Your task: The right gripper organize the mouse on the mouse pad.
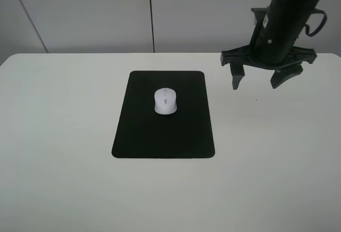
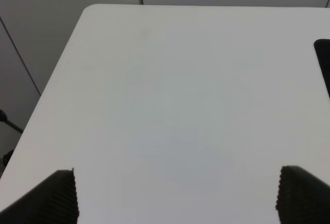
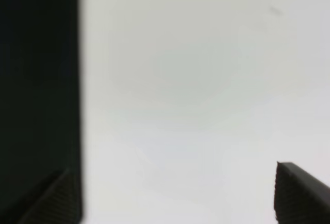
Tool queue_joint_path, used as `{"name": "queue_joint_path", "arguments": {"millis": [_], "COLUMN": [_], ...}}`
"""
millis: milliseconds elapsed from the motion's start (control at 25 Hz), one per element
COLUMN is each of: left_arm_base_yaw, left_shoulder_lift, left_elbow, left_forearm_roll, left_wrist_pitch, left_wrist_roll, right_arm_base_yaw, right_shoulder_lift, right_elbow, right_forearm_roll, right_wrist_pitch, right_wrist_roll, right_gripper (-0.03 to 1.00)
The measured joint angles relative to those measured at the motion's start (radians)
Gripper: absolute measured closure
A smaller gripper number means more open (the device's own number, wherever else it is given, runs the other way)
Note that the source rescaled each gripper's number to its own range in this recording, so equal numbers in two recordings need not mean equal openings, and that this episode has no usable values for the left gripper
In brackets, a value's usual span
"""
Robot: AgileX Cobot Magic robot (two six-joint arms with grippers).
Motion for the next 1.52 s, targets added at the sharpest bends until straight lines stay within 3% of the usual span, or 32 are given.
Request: {"name": "queue_joint_path", "arguments": {"millis": [240,600,880,1080,1520], "left_arm_base_yaw": [0.0,0.0,0.0,0.0,0.0], "left_shoulder_lift": [0.0,0.0,0.0,0.0,0.0], "left_elbow": [0.0,0.0,0.0,0.0,0.0], "left_forearm_roll": [0.0,0.0,0.0,0.0,0.0], "left_wrist_pitch": [0.0,0.0,0.0,0.0,0.0], "left_wrist_roll": [0.0,0.0,0.0,0.0,0.0], "right_arm_base_yaw": [-0.093,-0.064,-0.042,-0.042,-0.042], "right_shoulder_lift": [-0.249,-0.688,-0.982,-1.17,-1.496], "right_elbow": [0.157,0.314,0.368,0.394,0.465], "right_forearm_roll": [-0.005,-0.01,-0.014,-0.002,0.125], "right_wrist_pitch": [0.001,0.027,0.101,0.134,0.155], "right_wrist_roll": [-0.031,-0.037,-0.071,-0.183,-0.469], "right_gripper": [0.28,0.28,0.28,0.28,0.28]}}
